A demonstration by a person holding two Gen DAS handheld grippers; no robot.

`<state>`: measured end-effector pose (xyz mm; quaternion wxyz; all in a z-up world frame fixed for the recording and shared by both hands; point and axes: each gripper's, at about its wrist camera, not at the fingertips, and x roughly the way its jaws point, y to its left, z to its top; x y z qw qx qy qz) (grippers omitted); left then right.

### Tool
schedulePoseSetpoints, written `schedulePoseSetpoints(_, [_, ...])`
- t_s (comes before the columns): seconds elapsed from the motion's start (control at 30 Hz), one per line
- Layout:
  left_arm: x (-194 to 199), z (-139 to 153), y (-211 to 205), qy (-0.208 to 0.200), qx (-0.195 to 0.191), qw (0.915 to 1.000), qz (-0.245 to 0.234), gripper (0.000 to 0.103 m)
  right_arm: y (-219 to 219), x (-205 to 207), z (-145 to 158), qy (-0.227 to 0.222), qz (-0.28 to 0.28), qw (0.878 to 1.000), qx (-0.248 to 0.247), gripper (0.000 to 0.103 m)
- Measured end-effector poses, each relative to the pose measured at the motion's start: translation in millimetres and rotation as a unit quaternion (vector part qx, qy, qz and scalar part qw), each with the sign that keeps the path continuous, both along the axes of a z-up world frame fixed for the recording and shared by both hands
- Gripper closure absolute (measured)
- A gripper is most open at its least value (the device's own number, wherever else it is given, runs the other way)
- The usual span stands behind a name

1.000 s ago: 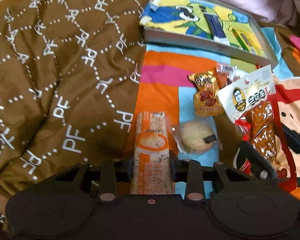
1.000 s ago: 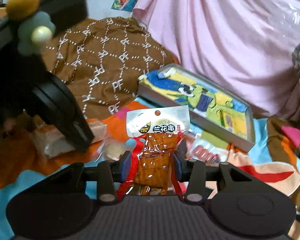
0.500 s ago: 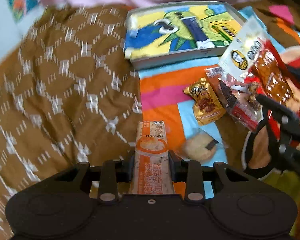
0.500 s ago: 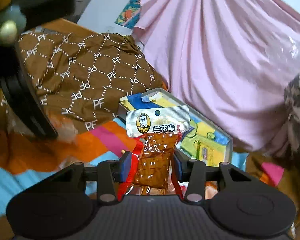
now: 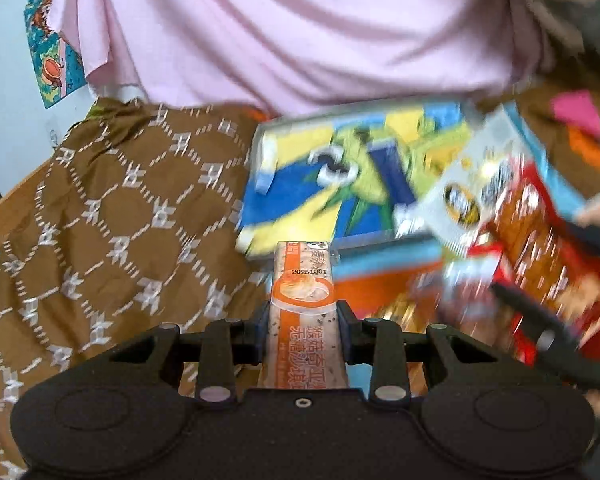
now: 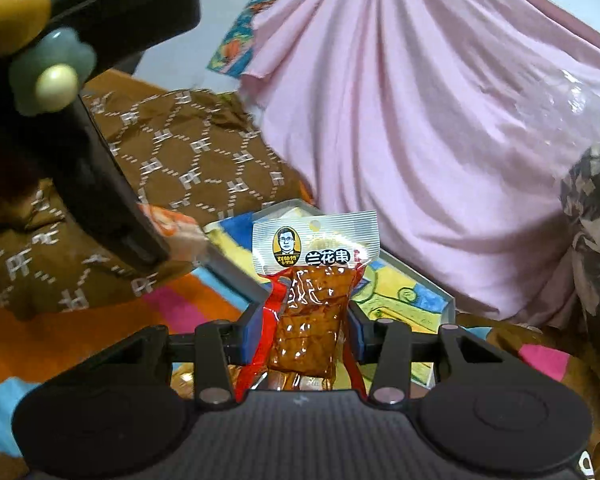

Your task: Organize snacks

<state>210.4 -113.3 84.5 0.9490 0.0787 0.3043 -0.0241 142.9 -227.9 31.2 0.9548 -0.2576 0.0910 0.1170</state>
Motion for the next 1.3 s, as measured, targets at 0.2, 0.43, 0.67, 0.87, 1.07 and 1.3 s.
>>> schedulePoseSetpoints(0.2, [41, 9, -29, -0.054, -0.058, 0.9968, -0.011, 0.068, -28, 32, 3, -0.020, -0.044, 0.997, 0.057, 0.055])
schedulePoseSetpoints(0.43, [92, 8, -67, -0.091, -0.084, 0.9919, -0.029, 0.068, -59, 76, 1, -0.061, -0.085, 0.990, 0.098, 0.055])
schedulePoseSetpoints(0.67, [141, -6, -89, -0.090, -0.122, 0.9882, -0.025, 0.068, -83, 121, -4, -0.077, -0.103, 0.983, 0.131, 0.055])
schedulePoseSetpoints(0.87, [169, -24, -86, -0.076, -0.188, 0.9793, -0.001, 0.068, -99, 149, -13, -0.070, -0.105, 0.978, 0.167, 0.055])
schedulePoseSetpoints(1.07, [181, -42, -87, -0.062, -0.185, 0.9808, 0.007, 0.068, -112, 169, -21, -0.035, -0.107, 0.971, 0.212, 0.054])
schedulePoseSetpoints(1.3, [187, -52, -88, -0.058, -0.191, 0.9799, 0.004, 0.068, -122, 184, -23, -0.012, -0.120, 0.961, 0.247, 0.054])
